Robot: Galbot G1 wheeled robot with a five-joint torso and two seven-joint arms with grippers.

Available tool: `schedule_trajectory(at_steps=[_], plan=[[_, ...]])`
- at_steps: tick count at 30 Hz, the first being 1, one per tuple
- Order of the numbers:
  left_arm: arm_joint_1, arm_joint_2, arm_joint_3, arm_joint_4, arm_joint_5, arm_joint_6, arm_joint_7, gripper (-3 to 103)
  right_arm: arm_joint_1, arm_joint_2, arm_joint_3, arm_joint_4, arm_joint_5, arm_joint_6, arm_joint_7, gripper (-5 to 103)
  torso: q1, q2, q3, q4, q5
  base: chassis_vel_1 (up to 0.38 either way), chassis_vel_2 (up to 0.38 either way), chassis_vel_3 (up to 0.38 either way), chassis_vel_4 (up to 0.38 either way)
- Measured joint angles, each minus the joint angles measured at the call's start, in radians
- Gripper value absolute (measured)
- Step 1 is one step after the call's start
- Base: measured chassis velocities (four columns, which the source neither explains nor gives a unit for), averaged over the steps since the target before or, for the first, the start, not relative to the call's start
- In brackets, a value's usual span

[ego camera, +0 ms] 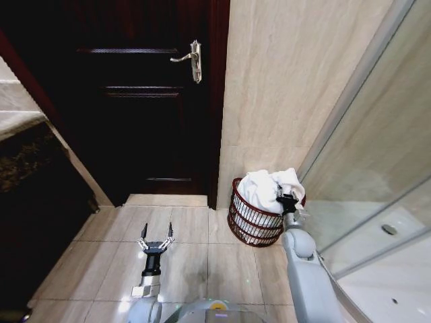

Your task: Discard the used towel into the hamper.

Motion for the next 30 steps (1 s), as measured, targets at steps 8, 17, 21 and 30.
schedule_trajectory(at_steps=[8, 17, 21, 30], plan=[[-0.002, -0.001, 0.004, -0.005, 0.001, -0.003, 0.0, 100, -0.033, -0.005, -0.008, 0.036, 0.015, -0.044, 0.018, 27, -0.006, -0.018, -0.012, 0.0, 0.0001, -0.025, 0.022, 0.022, -0.033], [-0.003, 0.003, -0.004, -0.041, -0.003, 0.008, 0.0, 100, -0.027, -0.081, -0.008, 0.132, 0.167, -0.283, 0.053, 27, -0.007, -0.017, -0.01, 0.0, 0.0001, 0.0, 0.0, 0.0, 0.0], [-0.002, 0.006, -0.008, -0.05, -0.007, 0.008, 0.0, 100, -0.031, -0.128, -0.002, 0.187, 0.266, -0.449, 0.06, 27, -0.006, -0.015, -0.009, -0.0001, 0.0001, 0.0, 0.0, 0.0, 0.0], [0.015, 0.013, -0.025, -0.086, -0.015, 0.008, 0.001, 100, 0.037, -0.249, -0.026, 0.181, 0.482, -0.666, 0.126, 27, -0.005, -0.012, -0.007, 0.0, 0.0002, 0.0, 0.0, 0.0, 0.0]])
